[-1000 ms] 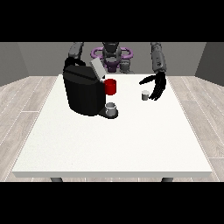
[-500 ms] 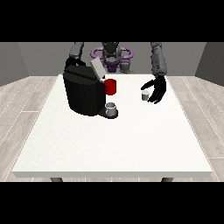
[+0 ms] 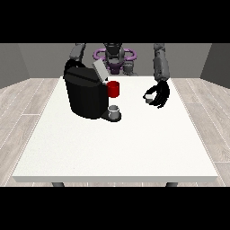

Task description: Insert the coffee pod into the coffee machine and close the lid

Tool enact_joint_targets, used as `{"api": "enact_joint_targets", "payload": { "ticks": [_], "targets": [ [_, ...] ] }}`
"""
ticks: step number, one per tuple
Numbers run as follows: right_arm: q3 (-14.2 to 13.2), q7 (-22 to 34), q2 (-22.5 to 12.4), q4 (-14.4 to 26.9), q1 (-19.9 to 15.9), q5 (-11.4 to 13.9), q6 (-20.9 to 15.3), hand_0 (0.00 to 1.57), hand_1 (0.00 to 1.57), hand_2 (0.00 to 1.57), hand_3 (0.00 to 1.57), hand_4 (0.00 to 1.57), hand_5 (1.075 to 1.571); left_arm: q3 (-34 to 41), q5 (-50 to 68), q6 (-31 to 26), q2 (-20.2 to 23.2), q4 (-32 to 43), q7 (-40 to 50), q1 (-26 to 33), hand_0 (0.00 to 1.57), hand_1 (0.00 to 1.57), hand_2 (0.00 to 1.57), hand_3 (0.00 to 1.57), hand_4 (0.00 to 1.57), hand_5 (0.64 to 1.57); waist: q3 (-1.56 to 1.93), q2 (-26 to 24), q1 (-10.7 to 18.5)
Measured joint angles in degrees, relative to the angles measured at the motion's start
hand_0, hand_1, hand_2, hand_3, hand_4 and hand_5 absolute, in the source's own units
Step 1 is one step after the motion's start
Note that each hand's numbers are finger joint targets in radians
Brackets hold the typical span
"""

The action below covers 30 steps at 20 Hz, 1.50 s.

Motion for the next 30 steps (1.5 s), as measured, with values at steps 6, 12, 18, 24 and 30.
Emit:
{"api": "enact_joint_targets", "payload": {
  "ticks": [6, 12, 18, 24, 30],
  "targets": [
    [-0.3, -1.2, 0.6, 1.3, 0.3, -1.0, -0.3, 0.0, 0.0, 0.0, 0.0, 0.53, 1.571, -2.2, -3.9, 0.6, -0.2, 1.7, 1.4, -1.0, 1.17, 1.17, 1.29, 1.18, 0.41, 1.571, 0.0, -1.1, 0.3],
    [-2.7, -1.9, -0.4, 3.7, 0.4, -2.8, 0.7, 0.0, 0.0, 0.0, 0.0, 0.42, 1.571, -2.5, -4.8, -1.8, 0.4, 1.5, -1.5, -2.6, 1.48, 1.48, 1.47, 1.41, 0.63, 1.571, -0.14, -2.2, 1.3],
    [-3.1, -2.9, -0.2, 7.5, 0.3, -3.6, 0.3, 0.0, 0.0, 0.0, 0.0, 0.46, 1.571, -3.1, -4.8, -6.6, -0.2, -1.0, -1.5, -6.4, 1.29, 1.29, 1.36, 1.34, 0.56, 1.571, -0.15, -4.5, 2.0],
    [-4.1, -2.7, -1.0, 10.7, -1.1, -4.0, 1.0, 0.0, 0.0, 0.0, 0.0, 0.51, 1.571, -3.2, -4.3, -12.7, 0.7, -3.6, -0.4, -11.2, 1.25, 1.25, 1.33, 1.29, 0.56, 1.571, -0.15, -6.4, 2.3],
    [-3.3, -4.2, -0.3, 12.4, -1.9, -3.5, 1.5, 0.0, 0.0, 0.0, 0.0, 0.5, 1.571, -2.4, -4.5, -15.9, 0.8, -5.2, 2.6, -15.7, 1.27, 1.27, 1.34, 1.29, 0.55, 1.571, -0.15, -6.6, 1.3]
  ]
}}
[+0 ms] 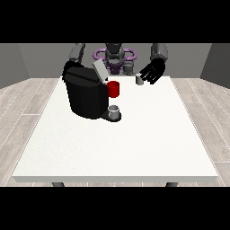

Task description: Insert the coffee pod into the coffee machine and close the lid

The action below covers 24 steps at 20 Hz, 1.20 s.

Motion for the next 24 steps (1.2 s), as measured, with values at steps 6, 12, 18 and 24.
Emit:
{"api": "enact_joint_targets", "payload": {
  "ticks": [6, 12, 18, 24],
  "targets": [
    [0.6, -0.4, 1.0, -0.4, -0.8, -0.2, -0.1, 0.0, 0.0, 0.0, 0.0, 0.49, 1.571, 1.4, -0.4, -0.4, 0.4, -0.7, 2.4, -3.3, 1.02, 1.02, 1.21, 1.23, 0.5, 1.571, 0.0, 0.5, -1.7],
    [2.4, 0.3, 1.1, -3.0, -2.1, 0.3, 0.4, 0.0, 0.0, 0.0, 0.0, 0.51, 1.571, 4.4, 0.4, -1.0, 2.6, 0.5, 5.6, -9.0, 1.26, 1.26, 1.29, 1.22, 0.47, 1.571, -0.02, 2.4, -5.1],
    [2.9, 2.6, 0.5, -5.2, -3.7, 0.8, 0.0, 0.0, 0.0, 0.0, 0.0, 0.51, 1.571, 5.0, -0.1, -1.1, 2.6, 1.2, 7.0, -12.3, 1.28, 1.28, 1.33, 1.26, 0.52, 1.571, -0.01, 3.9, -7.5],
    [2.7, 2.3, 0.2, -6.5, -4.3, 1.3, -0.4, 0.0, 0.0, 0.0, 0.0, 0.48, 1.571, 5.5, -0.8, -1.0, 3.7, 1.7, 7.2, -14.9, 1.31, 1.31, 1.33, 1.24, 0.49, 1.571, -0.01, 6.0, -8.5]
  ]
}}
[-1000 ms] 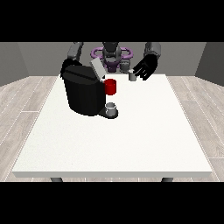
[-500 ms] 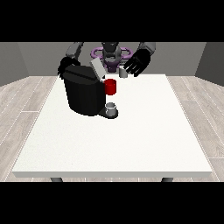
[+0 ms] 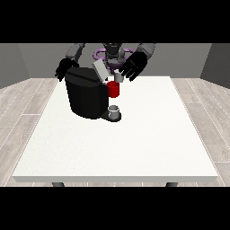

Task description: Insert the coffee pod into the coffee machine and close the lid

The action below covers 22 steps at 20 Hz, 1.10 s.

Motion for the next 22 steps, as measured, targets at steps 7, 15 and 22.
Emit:
{"api": "enact_joint_targets", "payload": {
  "ticks": [7, 15, 22],
  "targets": [
    [-1.2, -0.3, -0.5, 0.0, -0.7, 0.1, -0.6, 0.0, 0.0, 0.0, 0.0, 0.48, 1.571, -0.3, -0.8, -0.2, -1.0, 0.7, 0.3, -0.7, 1.32, 1.32, 1.33, 1.23, 0.51, 1.571, 0.0, 1.1, 0.2],
    [-3.6, -1.4, -1.6, 2.1, -0.7, -1.5, 0.3, 0.0, 0.0, 0.0, 0.0, 0.51, 1.571, -1.2, -1.5, -0.6, -3.3, 0.2, 1.0, -1.4, 1.18, 1.18, 1.26, 1.19, 0.5, 1.571, 0.0, 1.0, 1.1],
    [-3.3, -2.1, -1.0, 1.5, 0.1, -1.6, 0.3, 0.0, 0.0, 0.0, 0.0, 0.51, 1.571, -0.9, -2.1, -0.1, -3.4, 0.7, 0.5, -1.5, 1.16, 1.16, 1.24, 1.18, 0.51, 1.571, 0.01, 1.5, 0.6]
  ]
}}
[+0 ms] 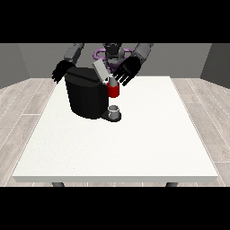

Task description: Insert the coffee pod into the coffee machine and close the lid

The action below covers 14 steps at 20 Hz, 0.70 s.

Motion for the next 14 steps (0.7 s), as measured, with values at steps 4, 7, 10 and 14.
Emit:
{"api": "enact_joint_targets", "payload": {
  "ticks": [4, 7, 10, 14],
  "targets": [
    [-0.2, 1.3, 0.0, -0.7, -1.0, 0.0, -0.7, 0.0, 0.0, 0.0, 0.0, 0.44, 1.571, 0.0, -0.4, 0.3, -0.2, 0.4, -0.3, 0.4, 1.21, 1.21, 1.26, 1.19, 0.49, 1.571, 0.02, -0.1, 0.3],
    [-0.7, 0.3, -0.2, -0.4, -0.3, -0.5, -0.2, 0.0, 0.0, 0.0, 0.0, 0.45, 1.571, 0.1, -0.5, -0.5, -0.1, 0.6, -0.1, 0.4, 1.25, 1.25, 1.28, 1.18, 0.48, 1.571, 0.02, -0.2, 0.4],
    [-0.4, 0.0, 0.2, -0.6, 0.4, -0.3, -0.4, 0.0, 0.0, 0.0, 0.0, 0.44, 1.571, 0.3, -0.5, -0.5, 0.1, 0.7, -0.5, 0.7, 1.22, 1.22, 1.27, 1.17, 0.48, 1.571, 0.04, 0.0, 0.3],
    [-0.6, 0.0, -0.2, -0.4, 0.4, -0.7, 0.2, 0.0, 0.0, 0.0, 0.0, 0.44, 1.571, 0.5, -0.6, -0.6, -0.2, 0.6, -0.5, 1.0, 1.2, 1.2, 1.23, 1.09, 0.46, 1.571, 0.06, 0.1, 0.4]
  ]
}}
